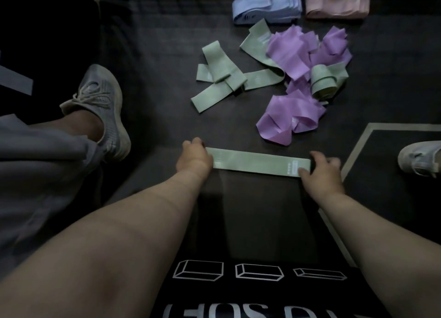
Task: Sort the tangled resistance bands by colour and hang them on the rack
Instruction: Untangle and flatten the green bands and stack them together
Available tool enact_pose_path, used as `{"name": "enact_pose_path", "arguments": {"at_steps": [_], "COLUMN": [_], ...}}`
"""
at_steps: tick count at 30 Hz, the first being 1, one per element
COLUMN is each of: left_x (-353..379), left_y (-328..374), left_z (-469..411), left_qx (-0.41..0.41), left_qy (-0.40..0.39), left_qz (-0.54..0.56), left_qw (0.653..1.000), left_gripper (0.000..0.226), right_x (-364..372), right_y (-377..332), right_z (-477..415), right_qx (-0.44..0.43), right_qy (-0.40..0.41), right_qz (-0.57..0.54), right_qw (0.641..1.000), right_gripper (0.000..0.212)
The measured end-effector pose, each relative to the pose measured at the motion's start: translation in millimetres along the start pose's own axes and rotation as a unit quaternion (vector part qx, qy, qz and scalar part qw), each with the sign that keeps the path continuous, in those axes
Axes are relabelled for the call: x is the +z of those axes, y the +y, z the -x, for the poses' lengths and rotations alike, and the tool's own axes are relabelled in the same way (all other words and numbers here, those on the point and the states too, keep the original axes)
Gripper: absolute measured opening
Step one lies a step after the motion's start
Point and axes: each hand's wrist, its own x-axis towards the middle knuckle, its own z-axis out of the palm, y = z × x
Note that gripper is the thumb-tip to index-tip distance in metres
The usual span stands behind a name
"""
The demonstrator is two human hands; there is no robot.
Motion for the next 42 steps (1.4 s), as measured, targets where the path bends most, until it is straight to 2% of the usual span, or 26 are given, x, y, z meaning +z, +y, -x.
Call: {"name": "enact_pose_path", "arguments": {"at_steps": [2,4,6,9,11,13,15,17,18,20,21,24,30,33,38,42], "left_x": [2,6,9,9,7,7,6,4,4,7,9,11,10,11,11,12], "left_y": [0,-1,-2,-4,-6,-6,0,8,11,13,12,7,1,0,-3,-2], "left_z": [5,8,8,5,5,7,11,12,12,9,6,-3,-1,2,5,7], "left_qx": [0.059,0.123,0.156,0.174,0.173,0.146,0.041,-0.088,-0.128,-0.159,-0.163,-0.178,-0.162,-0.135,-0.126,-0.129], "left_qy": [0.018,0.015,0.005,0.003,-0.009,-0.017,-0.020,-0.004,0.000,0.001,0.005,-0.005,-0.024,-0.030,-0.018,-0.022], "left_qz": [-0.086,-0.145,-0.174,-0.169,-0.151,-0.115,-0.009,0.118,0.146,0.161,0.161,0.175,0.164,0.190,0.207,0.188], "left_qw": [0.994,0.982,0.972,0.970,0.973,0.982,0.999,0.989,0.981,0.974,0.973,0.968,0.973,0.972,0.970,0.973], "left_gripper": [0.045,0.051,0.053,0.048,0.050,0.063,0.073,0.060,0.053,0.044,0.042,0.038,0.041,0.032,0.029,0.039], "right_x": [-2,-4,-3,0,0,3,6,13,18,30,35,20,19,15,12,8], "right_y": [2,4,4,2,1,-2,-8,-15,-16,-10,-3,-17,-12,-12,-8,-9], "right_z": [0,-3,-7,-10,-10,-8,-6,-11,-15,-26,-32,-23,-25,-24,-25,-22], "right_qx": [-0.075,-0.111,-0.119,-0.124,-0.113,-0.081,0.011,0.124,0.169,0.210,0.220,0.222,0.178,0.151,0.142,0.120], "right_qy": [-0.023,-0.064,-0.087,-0.096,-0.102,-0.088,-0.072,-0.046,-0.035,-0.018,-0.018,-0.020,-0.013,0.005,0.010,0.017], "right_qz": [0.090,0.158,0.174,0.165,0.153,0.105,0.016,-0.088,-0.133,-0.191,-0.209,-0.250,-0.201,-0.193,-0.183,-0.109], "right_qw": [0.993,0.979,0.974,0.974,0.977,0.987,0.997,0.987,0.976,0.959,0.953,0.942,0.963,0.969,0.973,0.987], "right_gripper": [0.076,0.088,0.083,0.064,0.064,0.077,0.085,0.073,0.068,0.064,0.054,0.028,0.024,0.014,0.015,0.034]}}
